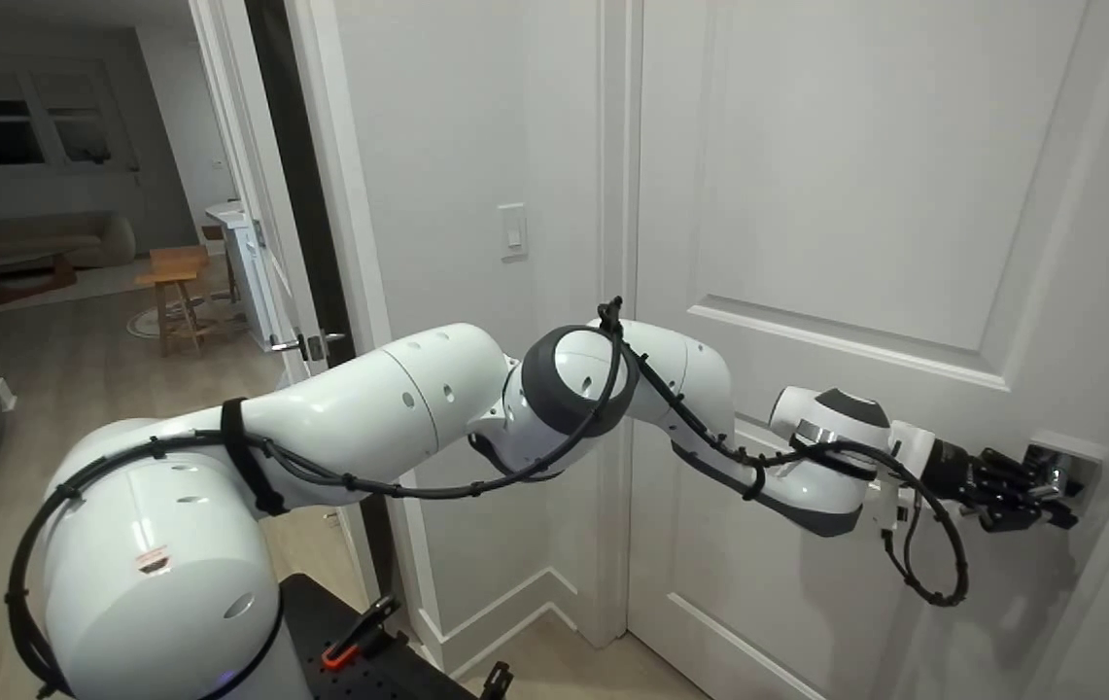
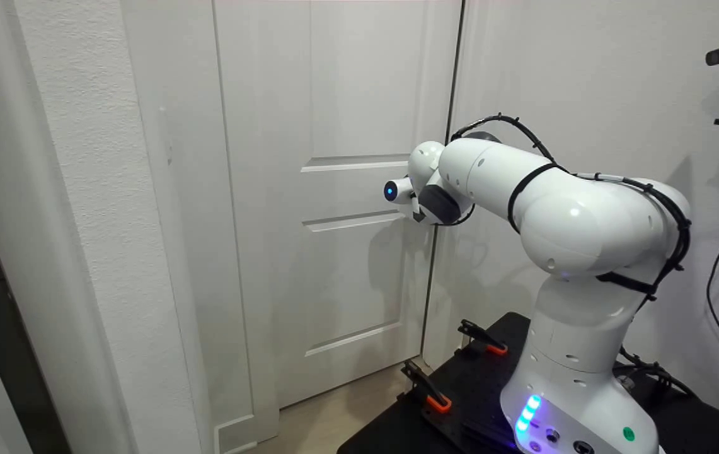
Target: Open the door
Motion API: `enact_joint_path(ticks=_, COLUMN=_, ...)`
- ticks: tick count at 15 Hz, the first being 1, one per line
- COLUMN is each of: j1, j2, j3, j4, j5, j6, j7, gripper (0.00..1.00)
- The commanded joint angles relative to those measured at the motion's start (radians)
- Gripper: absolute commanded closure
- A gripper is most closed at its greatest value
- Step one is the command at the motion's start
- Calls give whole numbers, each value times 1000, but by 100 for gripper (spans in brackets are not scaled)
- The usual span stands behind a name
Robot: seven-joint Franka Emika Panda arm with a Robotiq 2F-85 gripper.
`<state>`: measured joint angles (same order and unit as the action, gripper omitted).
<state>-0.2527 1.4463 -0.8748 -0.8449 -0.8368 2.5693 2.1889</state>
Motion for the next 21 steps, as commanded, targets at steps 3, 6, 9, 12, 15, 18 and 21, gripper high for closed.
enact_joint_path(ticks=3, j1=-115, j2=68, j3=75, j4=68, j5=39, j6=39, j7=-21, gripper=97)
enact_joint_path(ticks=6, j1=-134, j2=79, j3=86, j4=102, j5=31, j6=47, j7=-17, gripper=97)
enact_joint_path(ticks=9, j1=-136, j2=49, j3=122, j4=77, j5=-23, j6=60, j7=4, gripper=97)
enact_joint_path(ticks=12, j1=-149, j2=45, j3=143, j4=89, j5=-38, j6=61, j7=9, gripper=97)
enact_joint_path(ticks=15, j1=-170, j2=61, j3=155, j4=131, j5=-36, j6=60, j7=9, gripper=97)
enact_joint_path(ticks=18, j1=-185, j2=74, j3=165, j4=166, j5=-49, j6=58, j7=19, gripper=97)
enact_joint_path(ticks=21, j1=-185, j2=62, j3=183, j4=156, j5=-89, j6=50, j7=45, gripper=97)
